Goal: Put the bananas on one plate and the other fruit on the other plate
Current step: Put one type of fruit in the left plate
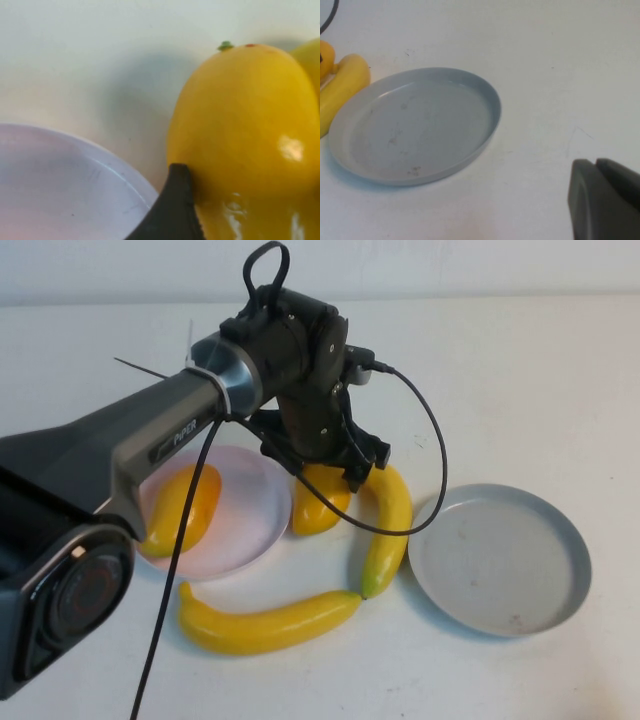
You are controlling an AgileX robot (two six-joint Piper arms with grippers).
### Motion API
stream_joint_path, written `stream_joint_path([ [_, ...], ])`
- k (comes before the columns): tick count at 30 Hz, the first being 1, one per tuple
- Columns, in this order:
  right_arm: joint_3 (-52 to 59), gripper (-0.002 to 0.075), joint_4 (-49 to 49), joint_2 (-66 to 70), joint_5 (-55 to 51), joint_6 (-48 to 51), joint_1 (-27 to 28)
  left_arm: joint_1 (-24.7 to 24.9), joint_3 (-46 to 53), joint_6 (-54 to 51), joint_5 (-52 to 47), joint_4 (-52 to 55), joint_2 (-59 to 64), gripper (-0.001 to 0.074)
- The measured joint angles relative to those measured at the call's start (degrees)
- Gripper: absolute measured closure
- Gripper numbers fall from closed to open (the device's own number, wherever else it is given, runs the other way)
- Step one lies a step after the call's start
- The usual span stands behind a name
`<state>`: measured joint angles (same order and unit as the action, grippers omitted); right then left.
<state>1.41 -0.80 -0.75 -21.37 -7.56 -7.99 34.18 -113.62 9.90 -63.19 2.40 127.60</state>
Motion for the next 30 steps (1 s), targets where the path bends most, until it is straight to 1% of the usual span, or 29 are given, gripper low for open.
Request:
stream_joint_path([
  [9, 0.0, 0.0742, 0.0, 0.0, 0.0, 0.0, 0.0, 0.0, -0.3, -1.5, 1.2, 1.0, 1.8, 0.0154],
  [14, 0.0, 0.0742, 0.0, 0.0, 0.0, 0.0, 0.0, 0.2, -0.3, -3.7, 2.7, 1.2, 1.9, 0.0197],
  [20, 0.0, 0.0742, 0.0, 0.0, 0.0, 0.0, 0.0, 0.3, -0.3, -5.4, 2.9, 1.2, 2.0, 0.0197],
  [24, 0.0, 0.0742, 0.0, 0.0, 0.0, 0.0, 0.0, 0.4, -0.3, -6.4, 0.3, 1.2, -0.3, 0.0197],
  [28, 0.0, 0.0742, 0.0, 0.0, 0.0, 0.0, 0.0, 0.2, -0.3, -6.4, -5.5, 1.2, -5.6, 0.0197],
  [30, 0.0, 0.0742, 0.0, 0.0, 0.0, 0.0, 0.0, -0.3, -0.2, -6.4, -6.5, 0.9, -7.6, 0.0197],
])
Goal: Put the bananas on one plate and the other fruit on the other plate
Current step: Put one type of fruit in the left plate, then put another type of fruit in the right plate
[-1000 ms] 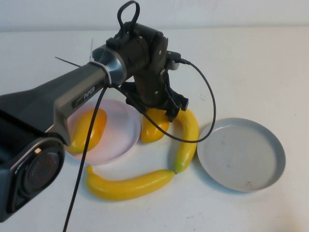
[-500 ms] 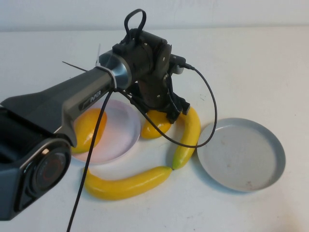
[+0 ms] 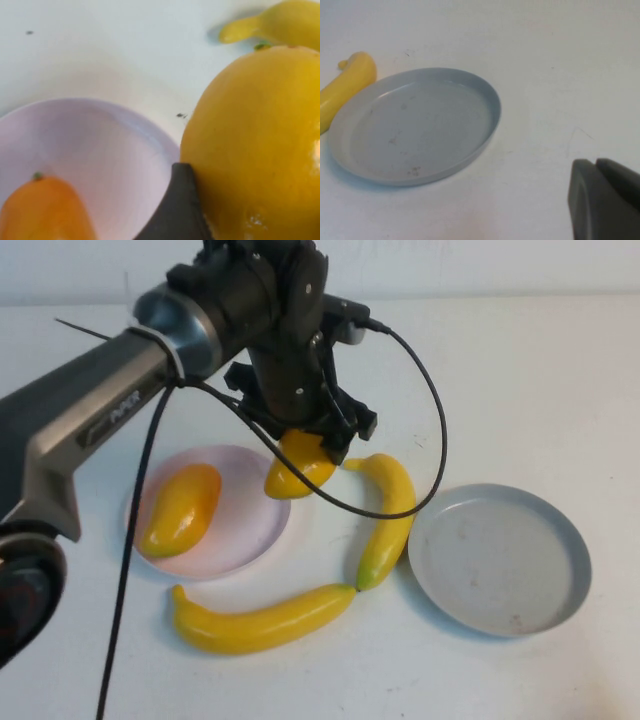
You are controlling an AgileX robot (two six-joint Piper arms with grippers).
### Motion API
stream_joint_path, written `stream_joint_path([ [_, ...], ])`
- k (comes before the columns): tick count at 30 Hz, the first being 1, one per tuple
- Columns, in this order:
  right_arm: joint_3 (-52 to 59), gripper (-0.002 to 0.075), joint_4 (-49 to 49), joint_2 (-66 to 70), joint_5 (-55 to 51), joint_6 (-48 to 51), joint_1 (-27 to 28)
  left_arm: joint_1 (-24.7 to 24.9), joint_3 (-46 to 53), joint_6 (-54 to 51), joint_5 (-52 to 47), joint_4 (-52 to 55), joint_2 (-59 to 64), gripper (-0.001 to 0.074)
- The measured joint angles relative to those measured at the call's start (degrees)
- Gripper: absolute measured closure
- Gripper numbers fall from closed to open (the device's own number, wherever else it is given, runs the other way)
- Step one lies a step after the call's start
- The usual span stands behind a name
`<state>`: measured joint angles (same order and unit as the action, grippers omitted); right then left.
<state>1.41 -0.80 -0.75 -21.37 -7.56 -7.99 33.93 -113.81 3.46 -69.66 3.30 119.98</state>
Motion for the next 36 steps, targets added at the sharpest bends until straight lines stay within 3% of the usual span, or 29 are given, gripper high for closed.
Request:
stream_joint_path([
  [9, 0.0, 0.0742, 0.0, 0.0, 0.0, 0.0, 0.0, -6.4, 10.2, 0.1, -0.7, 0.3, -5.3, 0.0197],
  [17, 0.0, 0.0742, 0.0, 0.0, 0.0, 0.0, 0.0, -7.9, 19.0, 0.1, 2.9, -1.1, -5.3, 0.0195],
  [22, 0.0, 0.0742, 0.0, 0.0, 0.0, 0.0, 0.0, -8.1, 19.2, 0.1, 5.5, -1.2, -5.3, 0.0098],
  [29, 0.0, 0.0742, 0.0, 0.0, 0.0, 0.0, 0.0, -7.9, 19.3, 0.1, 7.2, -1.0, -6.7, 0.0074],
  [33, 0.0, 0.0742, 0.0, 0.0, 0.0, 0.0, 0.0, -7.0, 20.1, 0.1, 9.2, -0.2, -12.6, 0.0140],
  [36, 0.0, 0.0742, 0.0, 0.0, 0.0, 0.0, 0.0, -6.7, 23.7, 0.1, 11.6, -0.2, -20.7, 0.0317],
])
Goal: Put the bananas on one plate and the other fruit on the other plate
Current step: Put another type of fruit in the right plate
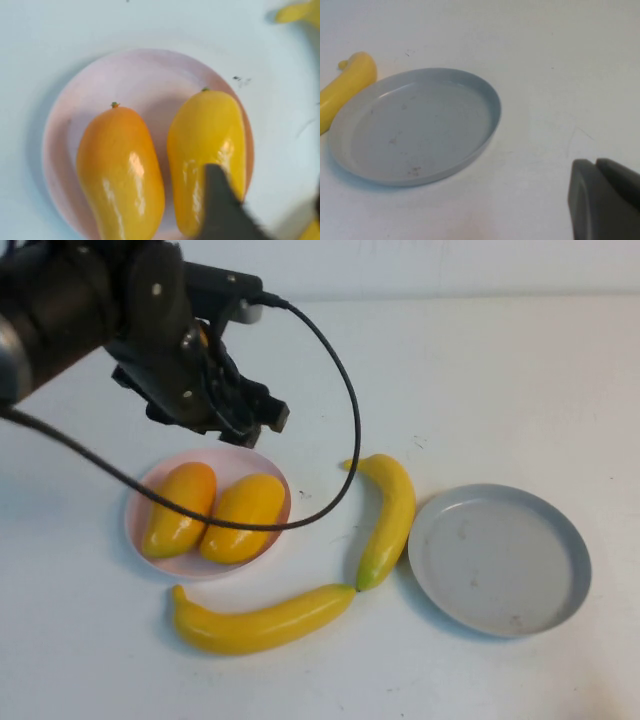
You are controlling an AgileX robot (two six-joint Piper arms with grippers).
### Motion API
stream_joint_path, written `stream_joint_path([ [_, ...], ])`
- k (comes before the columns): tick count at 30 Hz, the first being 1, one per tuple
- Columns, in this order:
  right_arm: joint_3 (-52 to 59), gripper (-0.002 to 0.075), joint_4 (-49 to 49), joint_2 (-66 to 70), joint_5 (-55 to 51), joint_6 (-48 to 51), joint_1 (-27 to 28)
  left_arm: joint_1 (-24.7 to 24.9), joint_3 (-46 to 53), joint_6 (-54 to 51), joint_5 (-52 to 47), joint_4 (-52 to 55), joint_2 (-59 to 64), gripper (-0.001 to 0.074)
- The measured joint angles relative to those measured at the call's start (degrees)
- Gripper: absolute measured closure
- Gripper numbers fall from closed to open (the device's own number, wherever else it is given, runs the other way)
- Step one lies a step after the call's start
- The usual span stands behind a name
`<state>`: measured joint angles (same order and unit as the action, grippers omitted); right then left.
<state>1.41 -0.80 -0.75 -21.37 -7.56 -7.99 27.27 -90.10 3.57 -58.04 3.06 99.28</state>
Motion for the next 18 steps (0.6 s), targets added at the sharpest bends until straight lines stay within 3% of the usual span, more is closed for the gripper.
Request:
stream_joint_path([
  [3, 0.0, 0.0742, 0.0, 0.0, 0.0, 0.0, 0.0, 0.1, 7.8, 0.0, 4.4, 0.0, -9.2, 0.0569],
  [5, 0.0, 0.0742, 0.0, 0.0, 0.0, 0.0, 0.0, 0.1, 14.3, -0.1, 9.1, 0.0, -14.6, 0.0669],
  [13, 0.0, 0.0742, 0.0, 0.0, 0.0, 0.0, 0.0, 0.1, 38.4, -0.1, 27.4, 0.1, -37.3, 0.0729],
  [18, 0.0, 0.0742, 0.0, 0.0, 0.0, 0.0, 0.0, 0.1, 50.3, -0.1, 31.2, 0.4, -49.8, 0.0731],
])
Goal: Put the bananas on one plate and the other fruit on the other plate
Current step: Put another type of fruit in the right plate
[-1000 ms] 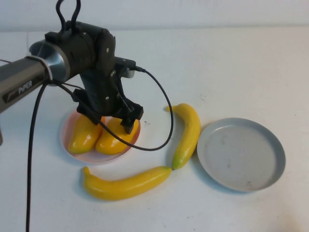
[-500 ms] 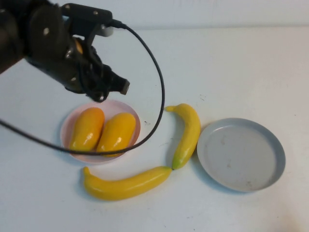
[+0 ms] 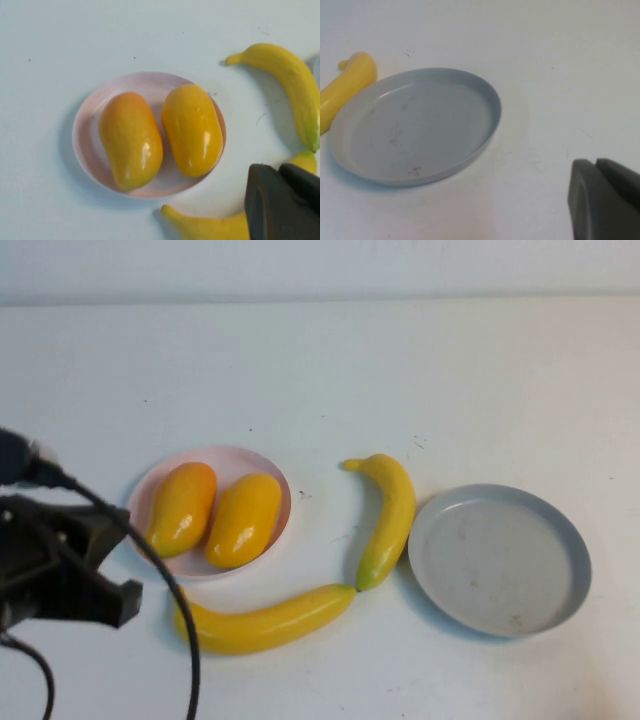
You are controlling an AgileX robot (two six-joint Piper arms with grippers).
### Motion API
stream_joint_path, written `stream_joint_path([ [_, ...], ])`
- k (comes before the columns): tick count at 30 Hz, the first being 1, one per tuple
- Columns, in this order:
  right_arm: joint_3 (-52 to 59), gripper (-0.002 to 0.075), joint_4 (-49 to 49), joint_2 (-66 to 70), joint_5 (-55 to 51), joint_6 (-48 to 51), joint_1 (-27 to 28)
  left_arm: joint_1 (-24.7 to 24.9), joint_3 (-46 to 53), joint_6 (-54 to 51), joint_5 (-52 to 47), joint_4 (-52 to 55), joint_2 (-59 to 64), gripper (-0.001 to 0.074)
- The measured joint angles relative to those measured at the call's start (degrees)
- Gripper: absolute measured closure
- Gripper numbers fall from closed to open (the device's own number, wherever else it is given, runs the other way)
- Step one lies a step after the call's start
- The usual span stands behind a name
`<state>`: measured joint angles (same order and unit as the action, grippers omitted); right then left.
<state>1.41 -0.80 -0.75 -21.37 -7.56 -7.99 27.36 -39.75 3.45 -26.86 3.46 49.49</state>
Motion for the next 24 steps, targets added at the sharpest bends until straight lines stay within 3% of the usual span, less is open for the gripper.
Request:
stream_joint_path([
  [8, 0.0, 0.0741, 0.0, 0.0, 0.0, 0.0, 0.0, 0.0, 9.0, 0.9, -1.1, 4.1, -9.0, 0.0731],
  [19, 0.0, 0.0742, 0.0, 0.0, 0.0, 0.0, 0.0, -0.4, 26.5, -4.4, 29.7, 3.6, -18.8, 0.0732],
  [24, 0.0, 0.0742, 0.0, 0.0, 0.0, 0.0, 0.0, -6.6, 34.1, -9.2, 35.6, -3.5, -29.6, 0.0732],
])
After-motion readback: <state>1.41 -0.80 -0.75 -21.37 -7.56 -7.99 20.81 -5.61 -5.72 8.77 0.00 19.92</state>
